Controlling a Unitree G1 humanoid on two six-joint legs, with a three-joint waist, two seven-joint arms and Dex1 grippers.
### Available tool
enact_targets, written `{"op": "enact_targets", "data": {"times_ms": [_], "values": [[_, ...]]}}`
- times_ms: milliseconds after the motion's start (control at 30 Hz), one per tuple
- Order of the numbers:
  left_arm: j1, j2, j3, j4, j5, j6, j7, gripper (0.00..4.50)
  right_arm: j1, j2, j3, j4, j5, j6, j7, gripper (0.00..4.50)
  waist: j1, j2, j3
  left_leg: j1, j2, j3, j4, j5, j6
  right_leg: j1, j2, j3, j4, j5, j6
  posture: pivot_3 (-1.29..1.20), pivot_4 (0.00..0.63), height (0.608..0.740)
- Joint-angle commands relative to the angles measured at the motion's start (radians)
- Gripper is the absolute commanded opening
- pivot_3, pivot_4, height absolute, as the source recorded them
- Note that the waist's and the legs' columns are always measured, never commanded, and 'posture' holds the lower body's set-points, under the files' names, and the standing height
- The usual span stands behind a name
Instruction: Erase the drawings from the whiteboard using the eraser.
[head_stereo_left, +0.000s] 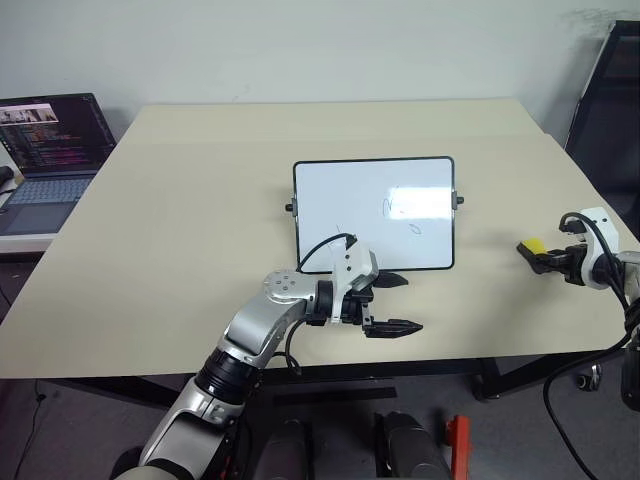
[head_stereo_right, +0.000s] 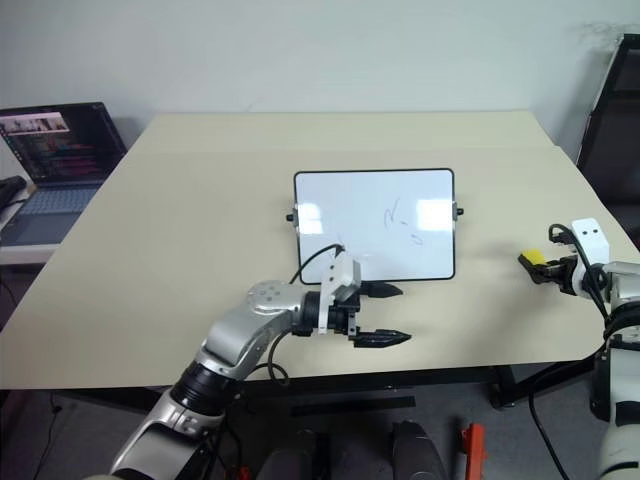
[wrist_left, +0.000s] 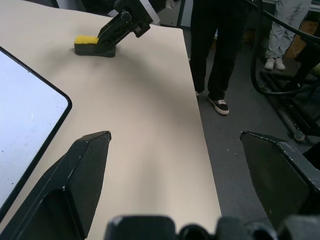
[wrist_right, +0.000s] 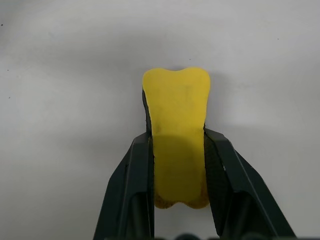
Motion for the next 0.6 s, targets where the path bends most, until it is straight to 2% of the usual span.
{"op": "enact_targets", "data": {"times_ms": [33,167,267,400,600], "values": [[-0.024,0.040,0.086,-0.034,-0.006,-0.033,0.027,4.50,-0.034,-0.036,-0.017,-0.065,0.019,0.004,0.021,1.00,-0.001,0.000,0.000,0.000,0.000,0.000,0.000,0.000,0.000,0.000,0.000,0.000,0.000,0.000,0.000,0.00,0.150,0.740],[-0.023,0.146,0.174,-0.118,-0.024,-0.010,0.036,4.50,-0.034,-0.069,-0.039,-0.225,0.053,0.063,0.047,1.00,-0.008,0.000,0.000,0.000,0.000,0.000,0.000,0.000,0.000,-0.001,0.000,0.000,0.001,0.000,0.000,0.00,0.150,0.740],[0.003,0.241,0.266,-0.190,-0.064,0.034,0.035,4.50,0.007,-0.080,-0.067,-0.496,0.123,0.180,0.074,1.00,-0.007,0.000,0.000,-0.001,0.000,-0.001,-0.001,0.000,0.000,-0.001,0.000,0.000,0.000,0.000,0.000,0.00,0.150,0.740],[0.081,0.370,0.452,-0.203,-0.105,0.060,0.065,4.50,0.045,-0.024,-0.072,-0.870,0.244,0.364,0.076,1.00,-0.014,0.000,0.000,-0.001,0.002,-0.003,-0.001,-0.001,-0.001,-0.002,0.001,-0.001,0.001,-0.001,-0.001,0.00,0.150,0.740],[0.207,0.446,0.548,-0.207,-0.117,0.045,0.073,4.50,0.015,0.094,-0.005,-1.112,0.319,0.478,0.018,0.99,0.000,0.000,0.000,-0.002,0.002,-0.005,-0.001,-0.001,-0.001,-0.002,0.001,-0.005,0.001,-0.002,-0.003,0.00,0.150,0.740]]}}
